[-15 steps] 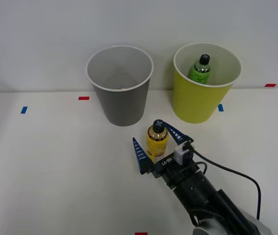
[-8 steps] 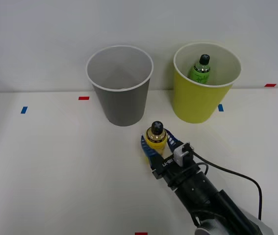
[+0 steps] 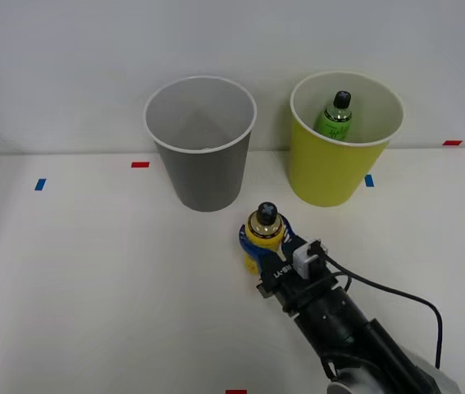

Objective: Put cans in the gray bin, plastic bottles in the light green bin

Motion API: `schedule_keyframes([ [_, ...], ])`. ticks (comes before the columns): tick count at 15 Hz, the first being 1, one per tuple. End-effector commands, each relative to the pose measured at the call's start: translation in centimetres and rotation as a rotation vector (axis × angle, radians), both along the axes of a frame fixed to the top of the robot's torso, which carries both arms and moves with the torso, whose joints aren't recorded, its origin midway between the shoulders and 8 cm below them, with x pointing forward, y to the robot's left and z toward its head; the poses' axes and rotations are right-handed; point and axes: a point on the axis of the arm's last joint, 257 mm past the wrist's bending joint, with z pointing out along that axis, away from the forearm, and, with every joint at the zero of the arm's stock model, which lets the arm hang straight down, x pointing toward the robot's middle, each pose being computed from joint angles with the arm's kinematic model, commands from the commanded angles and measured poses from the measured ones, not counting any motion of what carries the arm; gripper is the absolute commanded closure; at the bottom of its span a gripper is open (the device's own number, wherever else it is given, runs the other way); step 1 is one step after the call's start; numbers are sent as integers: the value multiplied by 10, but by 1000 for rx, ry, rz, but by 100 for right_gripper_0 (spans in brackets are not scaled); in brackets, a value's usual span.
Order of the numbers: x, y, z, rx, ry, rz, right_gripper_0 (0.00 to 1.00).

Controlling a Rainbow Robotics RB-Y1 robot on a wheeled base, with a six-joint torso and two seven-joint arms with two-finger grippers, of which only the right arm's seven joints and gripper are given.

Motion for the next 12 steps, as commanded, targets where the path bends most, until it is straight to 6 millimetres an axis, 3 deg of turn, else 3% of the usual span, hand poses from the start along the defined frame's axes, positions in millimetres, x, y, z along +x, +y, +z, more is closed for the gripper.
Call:
schedule_keyframes([
  [1,-5,0,4,12,-10,-9,100],
  [6,-27,-10,33,71,14,-15,100],
  [9,-42,-13,70,149,40,-4,100],
  [12,-38,-19,107,299,36,-10,100],
])
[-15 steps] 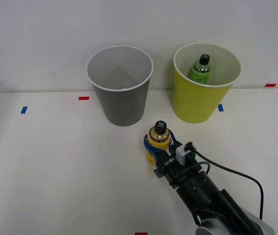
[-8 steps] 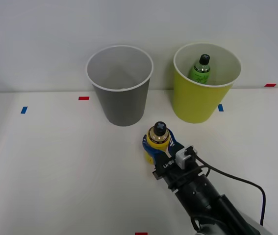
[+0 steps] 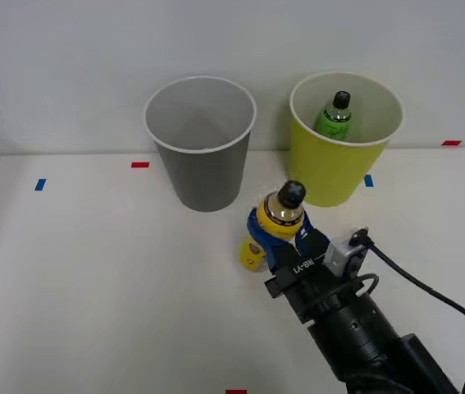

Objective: Put cans in the gray bin, plastic bottles in the light green bin

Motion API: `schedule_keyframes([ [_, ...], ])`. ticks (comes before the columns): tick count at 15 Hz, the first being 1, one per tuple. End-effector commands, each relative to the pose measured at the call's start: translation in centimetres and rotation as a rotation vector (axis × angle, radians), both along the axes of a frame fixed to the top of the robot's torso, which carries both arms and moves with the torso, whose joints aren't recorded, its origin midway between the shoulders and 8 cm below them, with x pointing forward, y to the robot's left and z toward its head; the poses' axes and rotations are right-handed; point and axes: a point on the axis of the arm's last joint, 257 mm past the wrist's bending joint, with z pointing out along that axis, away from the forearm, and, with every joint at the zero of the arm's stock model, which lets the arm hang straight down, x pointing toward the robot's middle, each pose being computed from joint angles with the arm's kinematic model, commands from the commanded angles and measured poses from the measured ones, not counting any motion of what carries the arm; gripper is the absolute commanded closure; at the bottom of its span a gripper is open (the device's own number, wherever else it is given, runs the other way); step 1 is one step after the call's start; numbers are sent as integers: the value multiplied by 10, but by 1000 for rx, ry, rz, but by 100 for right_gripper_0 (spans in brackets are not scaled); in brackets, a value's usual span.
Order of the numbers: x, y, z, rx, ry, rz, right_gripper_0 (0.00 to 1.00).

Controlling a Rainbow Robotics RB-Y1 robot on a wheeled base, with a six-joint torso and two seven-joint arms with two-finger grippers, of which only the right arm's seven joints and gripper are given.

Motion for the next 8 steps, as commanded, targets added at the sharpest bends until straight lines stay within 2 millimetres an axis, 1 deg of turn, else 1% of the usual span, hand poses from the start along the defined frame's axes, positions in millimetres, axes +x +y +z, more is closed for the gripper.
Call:
schedule_keyframes([
  [1,5,-10,38,123,-24,-23,100],
  [3,7,-23,70,180,-68,-35,100],
  [4,7,-24,80,211,-68,-25,100],
  [6,10,-34,114,261,-90,-2,100],
  [7,13,-37,124,274,-98,5,100],
  [8,20,-47,141,314,-115,7,100],
])
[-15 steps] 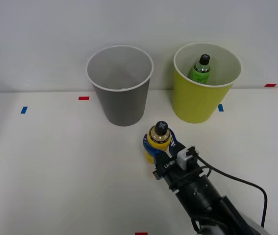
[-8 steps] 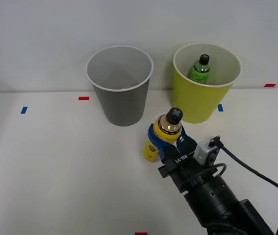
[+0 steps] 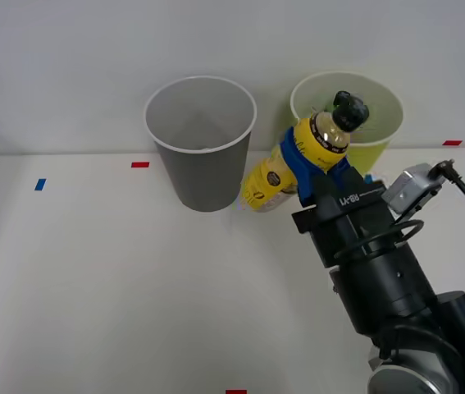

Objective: Put cans in the gray bin, plastic bottles in the light green bin

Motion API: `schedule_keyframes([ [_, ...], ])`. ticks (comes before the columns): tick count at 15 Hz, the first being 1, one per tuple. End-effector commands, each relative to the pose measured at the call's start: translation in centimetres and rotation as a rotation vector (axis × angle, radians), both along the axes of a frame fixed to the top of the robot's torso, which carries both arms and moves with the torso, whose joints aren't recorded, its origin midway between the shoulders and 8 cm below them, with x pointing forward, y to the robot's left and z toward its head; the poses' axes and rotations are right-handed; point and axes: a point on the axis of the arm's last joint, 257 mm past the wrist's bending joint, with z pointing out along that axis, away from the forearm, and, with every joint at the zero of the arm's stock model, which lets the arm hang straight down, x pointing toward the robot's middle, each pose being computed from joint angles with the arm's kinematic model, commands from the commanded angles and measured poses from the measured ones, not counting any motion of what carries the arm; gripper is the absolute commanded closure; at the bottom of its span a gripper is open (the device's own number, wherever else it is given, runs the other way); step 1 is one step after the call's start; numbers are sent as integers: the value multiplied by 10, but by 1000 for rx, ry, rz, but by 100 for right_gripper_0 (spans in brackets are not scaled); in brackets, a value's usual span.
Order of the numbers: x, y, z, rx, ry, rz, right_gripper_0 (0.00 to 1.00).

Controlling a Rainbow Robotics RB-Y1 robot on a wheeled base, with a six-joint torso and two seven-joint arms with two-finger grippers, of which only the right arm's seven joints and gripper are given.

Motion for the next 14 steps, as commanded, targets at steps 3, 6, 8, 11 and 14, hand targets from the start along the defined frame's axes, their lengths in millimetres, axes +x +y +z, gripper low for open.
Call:
schedule_keyframes([
  [3,34,-41,62,81,-47,8,100],
  [6,49,-68,85,100,-56,3,100],
  [8,73,-89,84,81,-53,-42,100],
  [11,105,-119,79,76,-42,-115,100],
  [14,116,-138,77,27,-38,-151,100],
])
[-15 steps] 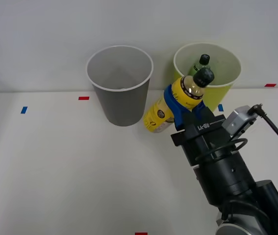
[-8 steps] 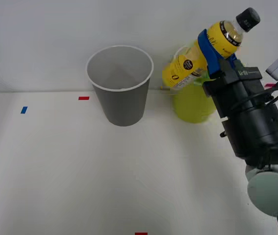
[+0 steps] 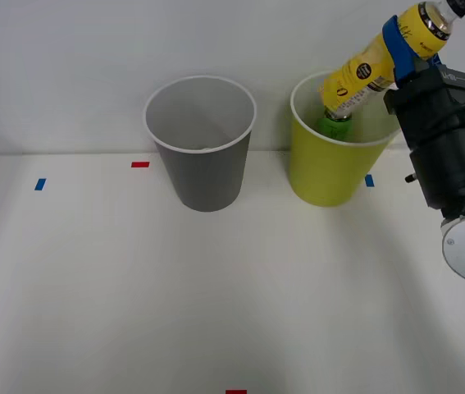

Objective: Put cans in the gray bin, plastic bottles in the light green bin

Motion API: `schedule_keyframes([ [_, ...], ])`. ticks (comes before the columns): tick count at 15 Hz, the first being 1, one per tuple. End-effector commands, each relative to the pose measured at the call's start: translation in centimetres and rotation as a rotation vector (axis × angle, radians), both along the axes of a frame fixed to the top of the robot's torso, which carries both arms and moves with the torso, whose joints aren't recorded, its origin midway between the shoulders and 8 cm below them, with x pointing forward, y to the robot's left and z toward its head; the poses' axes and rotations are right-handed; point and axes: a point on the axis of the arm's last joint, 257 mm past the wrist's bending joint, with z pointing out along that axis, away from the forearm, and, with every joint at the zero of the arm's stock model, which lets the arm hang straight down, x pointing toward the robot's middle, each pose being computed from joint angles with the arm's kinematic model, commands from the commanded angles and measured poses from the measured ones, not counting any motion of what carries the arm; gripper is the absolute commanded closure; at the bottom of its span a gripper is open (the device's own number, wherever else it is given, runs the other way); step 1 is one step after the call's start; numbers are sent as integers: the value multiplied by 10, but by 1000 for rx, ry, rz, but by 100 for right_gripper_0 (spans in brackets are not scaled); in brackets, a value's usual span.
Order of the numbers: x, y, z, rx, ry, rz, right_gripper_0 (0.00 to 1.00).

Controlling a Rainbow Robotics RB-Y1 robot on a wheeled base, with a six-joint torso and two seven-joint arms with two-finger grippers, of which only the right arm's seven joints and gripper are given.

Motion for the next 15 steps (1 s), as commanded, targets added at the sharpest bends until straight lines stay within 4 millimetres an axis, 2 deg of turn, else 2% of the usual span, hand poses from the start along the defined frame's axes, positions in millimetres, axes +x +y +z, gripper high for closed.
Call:
schedule_keyframes([
  [1,7,-17,-3,-55,10,-30,100],
  [4,14,-24,-12,-90,35,-41,100],
  [8,18,-20,-18,-128,60,-28,100],
  [11,34,-15,-17,-142,69,-18,100],
  [15,46,-13,-28,-156,95,-20,100],
])
